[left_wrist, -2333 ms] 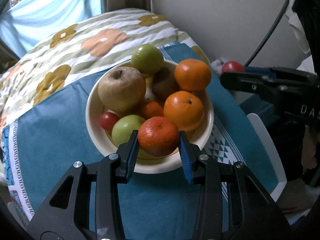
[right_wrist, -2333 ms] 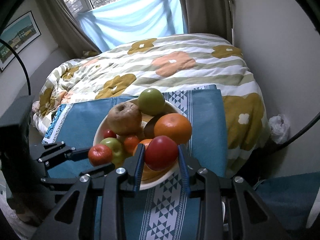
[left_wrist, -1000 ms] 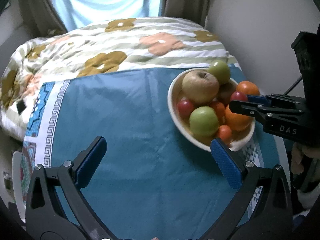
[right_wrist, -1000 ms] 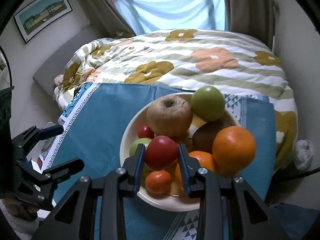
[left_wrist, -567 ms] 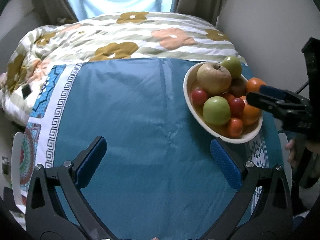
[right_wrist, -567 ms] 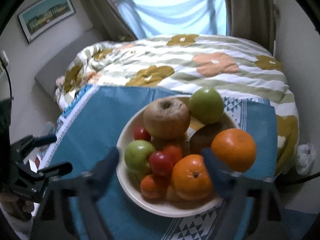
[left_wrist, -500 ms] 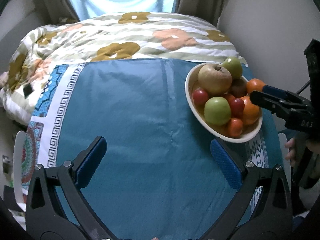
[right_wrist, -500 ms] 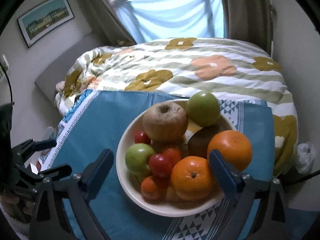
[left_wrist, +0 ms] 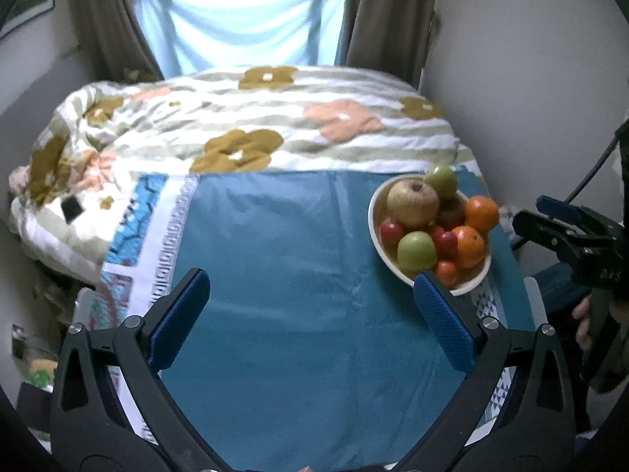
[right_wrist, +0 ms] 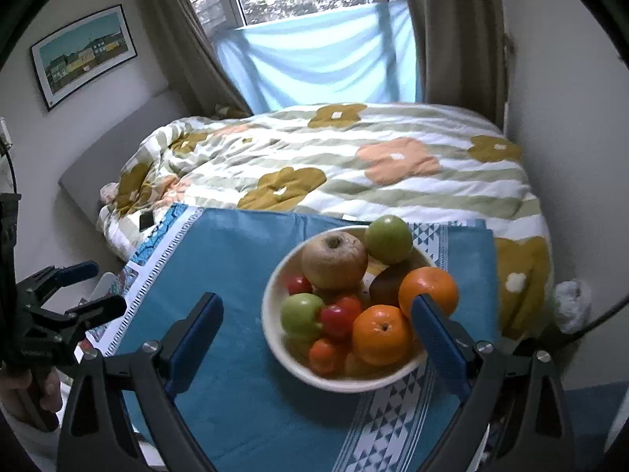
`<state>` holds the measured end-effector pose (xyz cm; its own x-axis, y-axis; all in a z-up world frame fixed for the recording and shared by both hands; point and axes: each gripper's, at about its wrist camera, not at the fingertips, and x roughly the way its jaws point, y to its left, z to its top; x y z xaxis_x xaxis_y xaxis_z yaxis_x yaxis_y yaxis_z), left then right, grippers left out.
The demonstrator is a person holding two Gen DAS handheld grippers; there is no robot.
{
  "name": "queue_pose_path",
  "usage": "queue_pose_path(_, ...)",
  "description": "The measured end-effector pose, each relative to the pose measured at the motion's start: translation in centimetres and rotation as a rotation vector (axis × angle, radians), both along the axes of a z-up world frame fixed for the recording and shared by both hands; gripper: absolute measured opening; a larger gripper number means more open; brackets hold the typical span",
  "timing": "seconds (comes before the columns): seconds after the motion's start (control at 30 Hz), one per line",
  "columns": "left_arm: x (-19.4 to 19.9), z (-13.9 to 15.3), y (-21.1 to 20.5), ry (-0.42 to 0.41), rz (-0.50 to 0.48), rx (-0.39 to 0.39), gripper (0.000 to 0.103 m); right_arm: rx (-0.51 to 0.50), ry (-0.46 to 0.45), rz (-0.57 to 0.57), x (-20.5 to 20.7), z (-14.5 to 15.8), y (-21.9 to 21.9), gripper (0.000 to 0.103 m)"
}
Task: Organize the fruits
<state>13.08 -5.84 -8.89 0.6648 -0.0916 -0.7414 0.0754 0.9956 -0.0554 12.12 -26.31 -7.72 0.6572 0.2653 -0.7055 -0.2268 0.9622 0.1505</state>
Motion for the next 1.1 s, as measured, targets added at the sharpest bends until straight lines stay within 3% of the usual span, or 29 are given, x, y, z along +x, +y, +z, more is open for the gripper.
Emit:
queue_pose_path(0.33,-5.1,4.5,3.8,-0.091,0.026,0.020,0.103,-0.028,-0.040,-0.105,-6.4,4.3,4.7,0.096)
queue_pose_path(0.43,-6.8,5.2,4.9,-0.109,0.035,0.021,0.103,-0.030,-0.043,-0.145,-8.0,4.7,5.7,0.103)
queue_pose_path(0.8,-11.5,6.2,7.1,-0.197,0.055,0.030,0.103,-0.055,-0.060,-0.258,-12.2,5.2,8.3,0.103)
queue_pose_path(1.1,-12.3,6.4,7.5,-0.220,0.025,0.039,0.103,-0.091,-0.102,-0.271,-13.2,5.8,9.6,0.103)
